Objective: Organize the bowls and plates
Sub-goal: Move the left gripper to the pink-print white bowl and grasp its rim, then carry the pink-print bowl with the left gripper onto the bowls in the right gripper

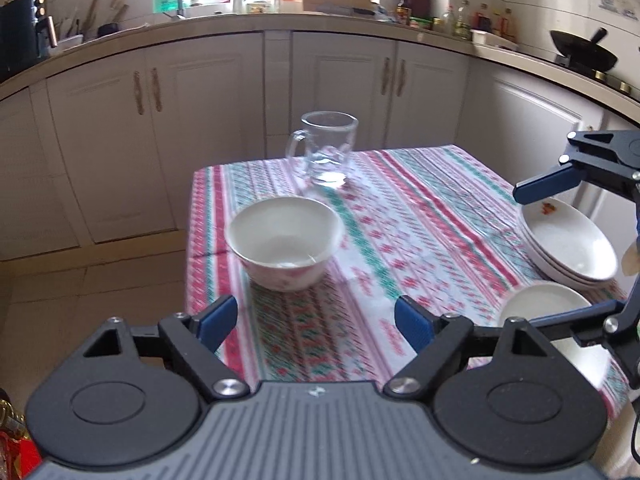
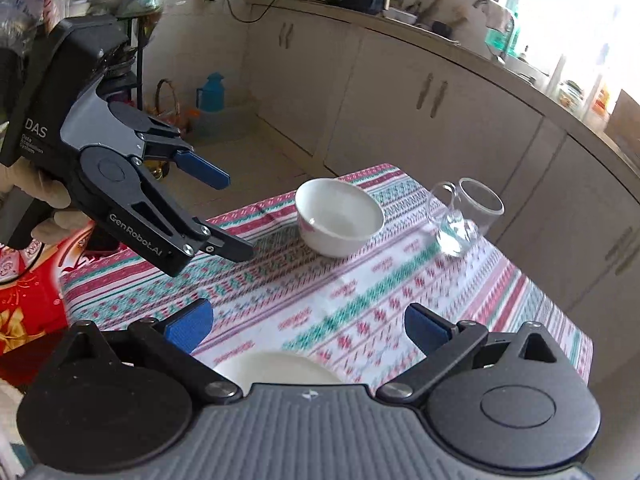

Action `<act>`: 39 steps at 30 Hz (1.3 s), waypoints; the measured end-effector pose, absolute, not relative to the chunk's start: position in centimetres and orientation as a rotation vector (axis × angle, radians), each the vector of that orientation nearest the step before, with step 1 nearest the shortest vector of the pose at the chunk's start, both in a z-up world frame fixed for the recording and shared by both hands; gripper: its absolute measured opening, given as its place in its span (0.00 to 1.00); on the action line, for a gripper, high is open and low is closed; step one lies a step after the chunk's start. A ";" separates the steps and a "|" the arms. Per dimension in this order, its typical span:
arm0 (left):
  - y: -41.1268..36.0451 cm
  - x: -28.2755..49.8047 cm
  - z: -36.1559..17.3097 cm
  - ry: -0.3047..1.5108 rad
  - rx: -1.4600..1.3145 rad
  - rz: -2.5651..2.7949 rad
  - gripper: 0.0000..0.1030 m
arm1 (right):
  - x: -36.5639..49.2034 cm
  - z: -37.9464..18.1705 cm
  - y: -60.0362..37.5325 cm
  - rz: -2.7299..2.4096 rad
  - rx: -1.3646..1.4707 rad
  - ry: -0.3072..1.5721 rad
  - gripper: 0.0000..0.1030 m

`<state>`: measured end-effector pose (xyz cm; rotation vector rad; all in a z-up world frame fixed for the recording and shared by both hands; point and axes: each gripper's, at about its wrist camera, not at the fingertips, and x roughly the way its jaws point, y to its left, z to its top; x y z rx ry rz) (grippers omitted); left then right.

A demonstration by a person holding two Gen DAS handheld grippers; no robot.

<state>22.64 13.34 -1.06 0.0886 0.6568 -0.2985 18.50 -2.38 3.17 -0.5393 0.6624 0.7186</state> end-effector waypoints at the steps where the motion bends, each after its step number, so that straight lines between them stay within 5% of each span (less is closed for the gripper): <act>1: 13.6 23.2 -1.0 0.652 0.088 -0.297 0.83 | 19.4 3.1 -2.1 0.726 -0.540 0.670 1.00; 23: 15.7 35.2 -4.9 0.736 0.038 -0.328 0.80 | 33.4 -2.7 2.5 0.920 -0.543 0.741 1.00; 39: 15.3 38.0 -5.7 0.774 0.038 -0.379 0.51 | 35.5 -4.9 2.8 0.951 -0.481 0.788 0.89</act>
